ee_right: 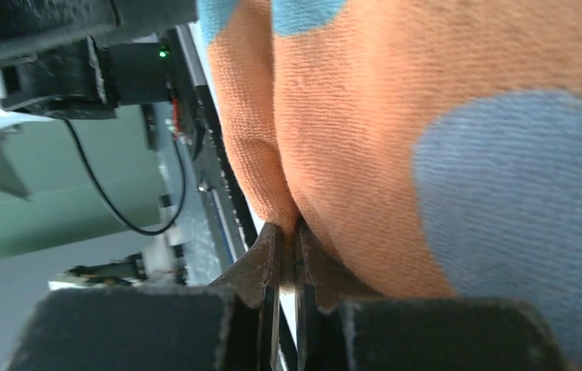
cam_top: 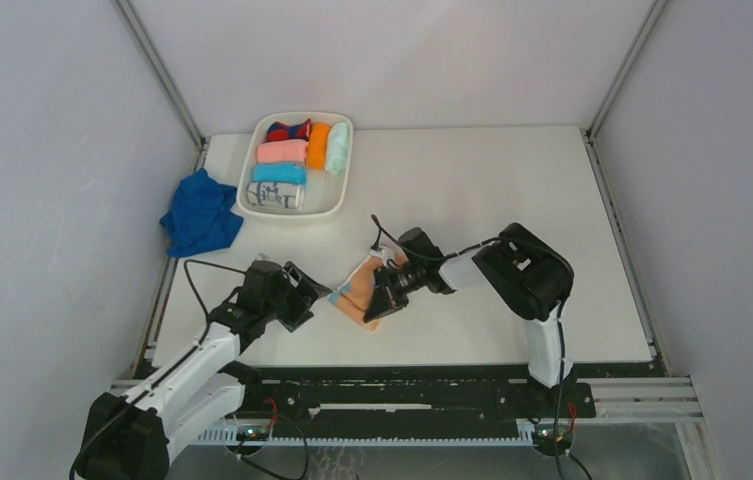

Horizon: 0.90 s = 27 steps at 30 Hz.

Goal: Roll the towels
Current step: Roll the towel at the center of the board.

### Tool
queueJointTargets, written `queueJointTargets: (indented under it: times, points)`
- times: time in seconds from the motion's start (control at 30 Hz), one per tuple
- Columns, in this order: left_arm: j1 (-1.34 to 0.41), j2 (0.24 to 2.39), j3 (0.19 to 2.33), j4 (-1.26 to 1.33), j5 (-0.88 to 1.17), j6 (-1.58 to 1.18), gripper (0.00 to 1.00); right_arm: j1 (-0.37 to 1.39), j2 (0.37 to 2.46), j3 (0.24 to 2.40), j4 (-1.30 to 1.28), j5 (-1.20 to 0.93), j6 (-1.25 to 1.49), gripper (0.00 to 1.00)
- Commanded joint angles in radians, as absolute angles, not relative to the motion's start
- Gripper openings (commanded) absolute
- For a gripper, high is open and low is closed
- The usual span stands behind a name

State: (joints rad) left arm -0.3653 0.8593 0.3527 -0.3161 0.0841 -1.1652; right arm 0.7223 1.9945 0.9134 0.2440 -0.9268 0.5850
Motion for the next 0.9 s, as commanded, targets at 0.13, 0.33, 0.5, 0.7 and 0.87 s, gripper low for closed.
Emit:
queueJointTargets:
  times: [0.13, 0.33, 0.5, 0.7, 0.87]
  points:
    - [-0.429, 0.922, 0.299, -0.126, 0.144, -1.260, 0.78, 0.662, 2.106, 0.865, 0.471, -1.018, 0.805, 0.00]
    - [-0.442, 1.045, 0.331, -0.037, 0.152, -1.261, 0.74, 0.633, 2.142, 0.865, 0.471, -1.023, 0.827, 0.00]
    - [-0.442, 1.103, 0.341, -0.005, 0.151, -1.260, 0.68, 0.617, 2.165, 0.865, 0.469, -1.024, 0.838, 0.00]
    - [-0.446, 1.153, 0.325, 0.044, 0.142, -1.264, 0.64, 0.611, 2.188, 0.864, 0.493, -1.028, 0.864, 0.00]
    - [-0.463, 1.240, 0.335, 0.089, 0.132, -1.257, 0.55, 0.611, 2.183, 0.865, 0.489, -1.022, 0.864, 0.00]
